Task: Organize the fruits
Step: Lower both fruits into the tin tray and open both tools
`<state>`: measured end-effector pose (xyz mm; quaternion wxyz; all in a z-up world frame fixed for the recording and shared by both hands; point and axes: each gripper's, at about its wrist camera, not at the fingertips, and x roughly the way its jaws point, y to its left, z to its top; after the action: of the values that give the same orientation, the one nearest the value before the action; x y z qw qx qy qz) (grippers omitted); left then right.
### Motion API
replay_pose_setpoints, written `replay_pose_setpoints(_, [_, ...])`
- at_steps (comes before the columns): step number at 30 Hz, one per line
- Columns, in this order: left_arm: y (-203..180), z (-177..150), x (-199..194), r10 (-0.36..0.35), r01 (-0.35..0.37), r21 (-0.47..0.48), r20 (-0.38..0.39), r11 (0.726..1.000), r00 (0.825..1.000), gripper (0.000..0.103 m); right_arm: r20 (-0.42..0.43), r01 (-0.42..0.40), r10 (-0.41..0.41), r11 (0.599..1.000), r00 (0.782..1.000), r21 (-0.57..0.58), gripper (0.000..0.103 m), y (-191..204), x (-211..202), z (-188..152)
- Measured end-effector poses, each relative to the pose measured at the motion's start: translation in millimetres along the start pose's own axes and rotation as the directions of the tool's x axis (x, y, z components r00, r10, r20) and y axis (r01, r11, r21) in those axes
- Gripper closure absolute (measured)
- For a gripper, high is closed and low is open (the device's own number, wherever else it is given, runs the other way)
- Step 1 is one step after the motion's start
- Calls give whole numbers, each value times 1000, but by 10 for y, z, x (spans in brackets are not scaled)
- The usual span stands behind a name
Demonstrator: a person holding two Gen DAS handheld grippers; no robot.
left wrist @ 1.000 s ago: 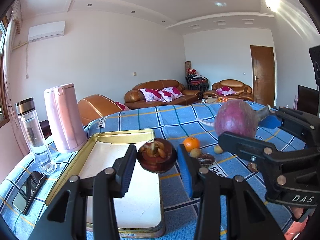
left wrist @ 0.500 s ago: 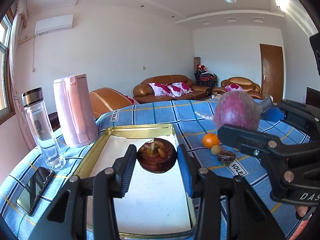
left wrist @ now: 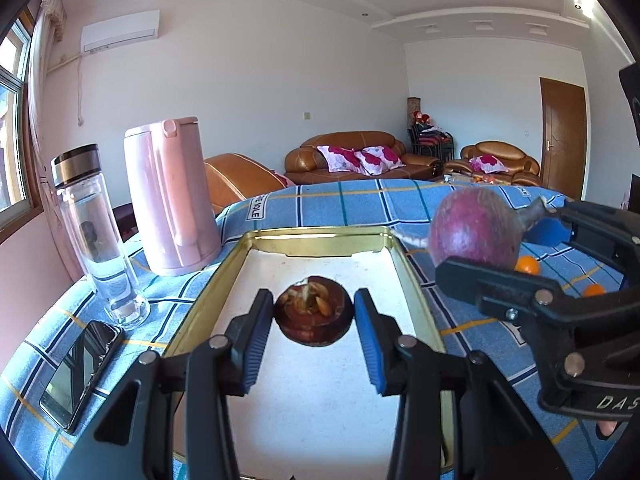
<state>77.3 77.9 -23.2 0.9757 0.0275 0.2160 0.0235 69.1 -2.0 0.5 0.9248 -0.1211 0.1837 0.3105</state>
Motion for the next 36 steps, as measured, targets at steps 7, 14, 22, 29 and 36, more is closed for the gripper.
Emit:
replay_pose_setpoints(7, [125,-38,140,20,-20,-5,-50,1000,999,60,-32,-29,29,1000,999,2,47,64,191,-2])
replay_pose_setpoints(14, [213,-47,237,56,-56,0,-110,998,992,60,-59,-45,46,999,997,16,47,90,319,-22])
replay_pose_setpoints(22, [326,-76,390,57,-61,-21,-172,998,983,60,-90,-55,56,998,994,18,47,131,417,-63])
replay_pose_setpoints(29, [376,-89,504,45,-53,-28,-223,998,974,60,-135,-68,71,997,988,26,47,164,541,-132])
replay_pose_setpoints(36, [375,-98,571,53,-60,-20,-252,998,966,60,-159,-71,75,997,984,30,47,174,603,-176])
